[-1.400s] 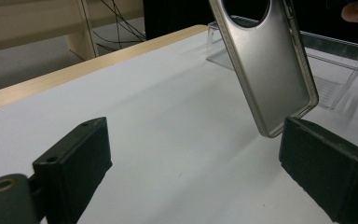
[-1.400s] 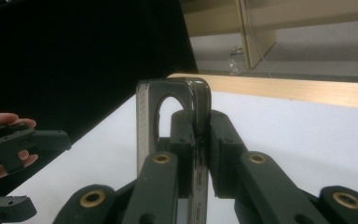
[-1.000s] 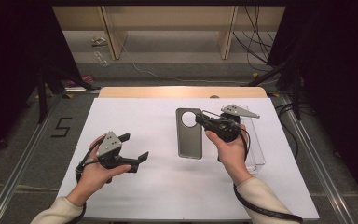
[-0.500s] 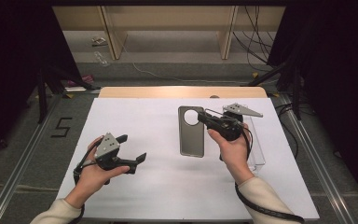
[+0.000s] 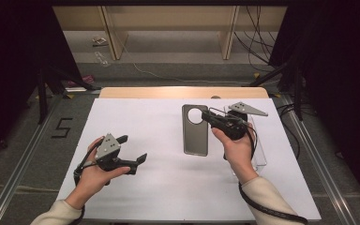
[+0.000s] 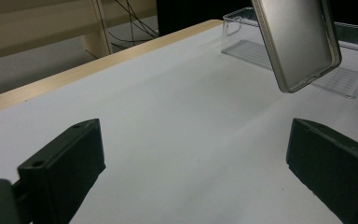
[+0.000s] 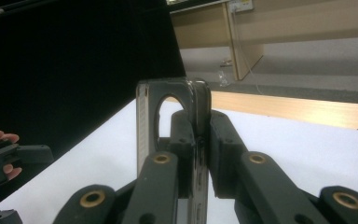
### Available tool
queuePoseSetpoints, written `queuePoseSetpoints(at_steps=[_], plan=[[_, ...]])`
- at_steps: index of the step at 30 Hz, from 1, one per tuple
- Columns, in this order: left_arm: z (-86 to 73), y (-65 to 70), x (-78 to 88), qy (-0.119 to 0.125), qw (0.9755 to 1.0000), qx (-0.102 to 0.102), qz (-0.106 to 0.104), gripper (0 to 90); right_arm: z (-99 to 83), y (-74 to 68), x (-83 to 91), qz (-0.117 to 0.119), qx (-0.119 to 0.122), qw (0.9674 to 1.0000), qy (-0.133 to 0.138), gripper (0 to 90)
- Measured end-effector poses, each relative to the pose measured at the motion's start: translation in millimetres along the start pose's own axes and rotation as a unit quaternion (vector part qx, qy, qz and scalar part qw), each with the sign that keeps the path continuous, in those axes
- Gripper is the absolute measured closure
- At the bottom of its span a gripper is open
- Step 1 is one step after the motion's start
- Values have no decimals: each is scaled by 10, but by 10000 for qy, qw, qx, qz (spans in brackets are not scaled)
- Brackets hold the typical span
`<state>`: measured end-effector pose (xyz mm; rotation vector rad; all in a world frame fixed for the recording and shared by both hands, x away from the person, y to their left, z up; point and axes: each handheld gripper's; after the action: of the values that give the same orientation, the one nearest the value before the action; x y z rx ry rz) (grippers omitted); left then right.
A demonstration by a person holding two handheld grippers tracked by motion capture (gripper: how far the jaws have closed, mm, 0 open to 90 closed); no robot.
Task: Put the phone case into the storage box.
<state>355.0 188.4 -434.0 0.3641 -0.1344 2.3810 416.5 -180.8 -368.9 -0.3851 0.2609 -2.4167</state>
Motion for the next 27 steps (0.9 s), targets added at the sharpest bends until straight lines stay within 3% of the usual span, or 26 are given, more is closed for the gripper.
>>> queuePoseSetpoints(at_steps=[27], plan=[[-12,-16,-4,15,10000,59,41,42,84,116,91,-136,-8,9999,5,819]])
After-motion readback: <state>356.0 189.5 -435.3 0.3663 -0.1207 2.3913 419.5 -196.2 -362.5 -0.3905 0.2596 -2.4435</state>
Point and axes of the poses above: each handheld gripper's, and its own axes: x roughly backward along the jaws, z roughly out of its top, y roughly to its right, and after that the axes turned 4 degrees about y, right-handed
